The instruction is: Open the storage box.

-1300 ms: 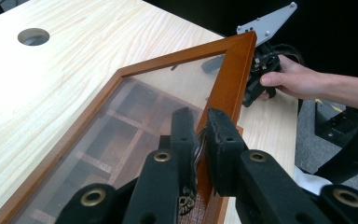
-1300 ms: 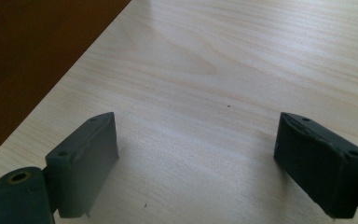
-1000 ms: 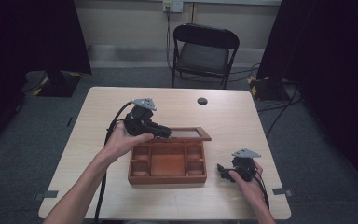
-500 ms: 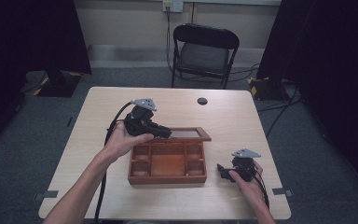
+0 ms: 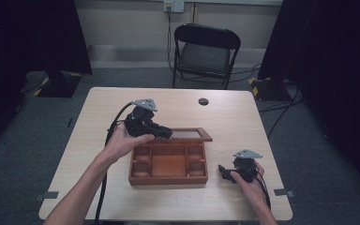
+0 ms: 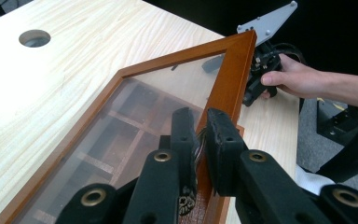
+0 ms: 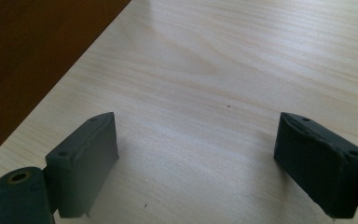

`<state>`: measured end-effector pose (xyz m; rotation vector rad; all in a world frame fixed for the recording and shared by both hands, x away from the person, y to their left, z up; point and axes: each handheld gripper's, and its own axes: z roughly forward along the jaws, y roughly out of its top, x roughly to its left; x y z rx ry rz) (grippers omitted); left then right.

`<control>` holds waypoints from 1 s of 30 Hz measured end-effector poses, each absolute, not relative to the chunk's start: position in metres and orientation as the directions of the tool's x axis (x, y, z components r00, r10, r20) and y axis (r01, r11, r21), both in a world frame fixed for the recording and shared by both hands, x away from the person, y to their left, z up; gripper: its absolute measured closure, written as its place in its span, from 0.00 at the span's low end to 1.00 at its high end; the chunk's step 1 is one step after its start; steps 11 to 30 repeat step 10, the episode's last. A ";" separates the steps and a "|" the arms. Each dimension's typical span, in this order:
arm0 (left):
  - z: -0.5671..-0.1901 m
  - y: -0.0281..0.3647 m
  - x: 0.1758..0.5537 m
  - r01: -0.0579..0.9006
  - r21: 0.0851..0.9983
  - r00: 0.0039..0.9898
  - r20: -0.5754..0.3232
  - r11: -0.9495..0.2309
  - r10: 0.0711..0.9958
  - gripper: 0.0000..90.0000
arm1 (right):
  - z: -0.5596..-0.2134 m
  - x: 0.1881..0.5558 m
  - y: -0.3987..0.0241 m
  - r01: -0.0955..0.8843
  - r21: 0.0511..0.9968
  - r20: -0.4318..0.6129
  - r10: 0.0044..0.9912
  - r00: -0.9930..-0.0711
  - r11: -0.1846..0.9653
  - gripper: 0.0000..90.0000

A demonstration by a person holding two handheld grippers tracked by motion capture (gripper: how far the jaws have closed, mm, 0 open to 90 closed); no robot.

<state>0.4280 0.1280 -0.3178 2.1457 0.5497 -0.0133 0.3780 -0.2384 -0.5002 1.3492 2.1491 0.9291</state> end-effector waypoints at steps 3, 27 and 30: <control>-0.318 0.128 0.428 0.389 0.772 0.902 -0.208 -0.503 0.380 0.91 | -0.500 0.378 -0.238 0.610 0.733 -0.011 0.903 -0.430 0.300 0.14; -0.318 0.128 0.429 0.389 0.772 0.902 -0.209 -0.503 0.377 0.91 | -0.500 0.378 -0.238 0.610 0.733 -0.011 0.902 -0.431 0.300 0.14; -0.318 0.128 0.429 0.389 0.772 0.902 -0.209 -0.503 0.377 0.91 | -0.500 0.378 -0.238 0.610 0.733 -0.011 0.902 -0.431 0.300 0.14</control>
